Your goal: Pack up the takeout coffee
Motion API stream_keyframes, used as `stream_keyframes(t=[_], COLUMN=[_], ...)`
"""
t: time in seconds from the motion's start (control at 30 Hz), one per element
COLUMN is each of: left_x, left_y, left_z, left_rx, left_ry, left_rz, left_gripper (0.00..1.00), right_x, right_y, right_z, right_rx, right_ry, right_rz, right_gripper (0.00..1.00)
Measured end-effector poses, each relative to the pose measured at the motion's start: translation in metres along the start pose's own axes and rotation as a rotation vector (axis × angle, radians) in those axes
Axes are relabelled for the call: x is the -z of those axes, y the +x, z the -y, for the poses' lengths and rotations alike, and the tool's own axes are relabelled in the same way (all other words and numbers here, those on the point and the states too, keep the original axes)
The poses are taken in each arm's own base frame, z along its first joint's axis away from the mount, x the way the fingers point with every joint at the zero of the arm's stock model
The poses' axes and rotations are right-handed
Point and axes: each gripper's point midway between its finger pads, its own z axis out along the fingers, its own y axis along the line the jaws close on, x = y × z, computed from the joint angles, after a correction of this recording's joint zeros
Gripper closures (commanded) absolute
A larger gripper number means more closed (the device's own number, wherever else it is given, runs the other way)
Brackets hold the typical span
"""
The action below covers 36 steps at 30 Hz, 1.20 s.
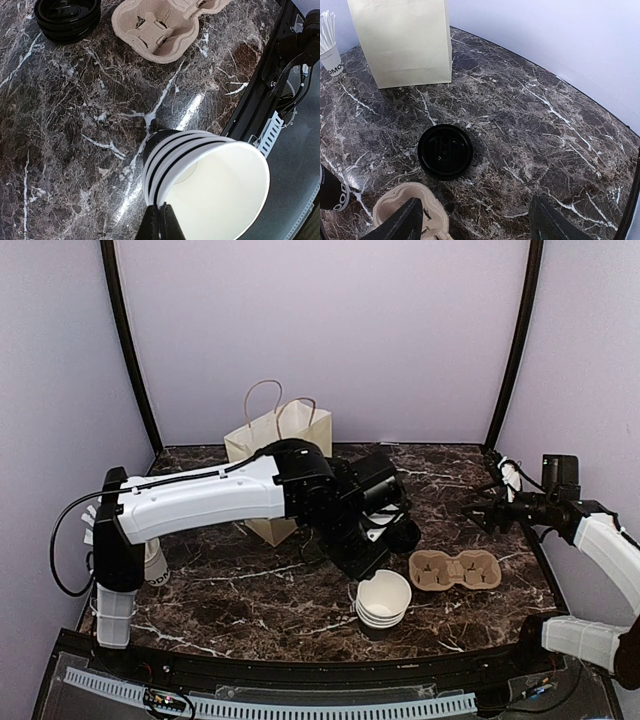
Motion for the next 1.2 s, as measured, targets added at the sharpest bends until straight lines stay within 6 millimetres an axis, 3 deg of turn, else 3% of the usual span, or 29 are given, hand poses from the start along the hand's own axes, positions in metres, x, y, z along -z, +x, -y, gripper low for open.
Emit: stream_keyframes(t=[0.13,0.3,0.53,0.67,0.8,0.97,1.2], left_x=[0.002,0.011,0.036,0.055,0.065,0.065,0.065], left_y=[0.000,-0.004,-0.008,-0.010,-0.015,-0.021,-0.025], left_z=[-0.004,-0.020,-0.085,-0.118,-0.120,-0.115,-0.114], left_rx=[-0.002,0.017,0.143,0.227,0.253,0.267,0.309], left_ry=[-0.010,-0.036,-0.062,-0.054,-0.021,0.010,0.019], left_rz=[-0.007,-0.003,0.051,0.125,0.181,0.209,0.224], left_gripper=[1.00,1.00,1.00,1.00,1.00,1.00,1.00], right_x=[0.000,-0.001,-0.029,-0.050,-0.069,-0.073,-0.080], right_y=[0.000,-0.010,-0.050,-0.063,-0.078,-0.092,-0.132], right_z=[0.000,-0.016,-0.081,-0.096,-0.110,-0.136,-0.166], right_rx=[0.001,-0.044,0.007,-0.032,-0.060,-0.066,0.004], right_ry=[-0.001,-0.088,-0.372,-0.458,-0.528,-0.590,-0.519], right_rz=[0.001,0.025,0.005,-0.044,-0.090,-0.117,-0.126], right_gripper=[0.25,0.14,0.13,0.15,0.17,0.44,0.49])
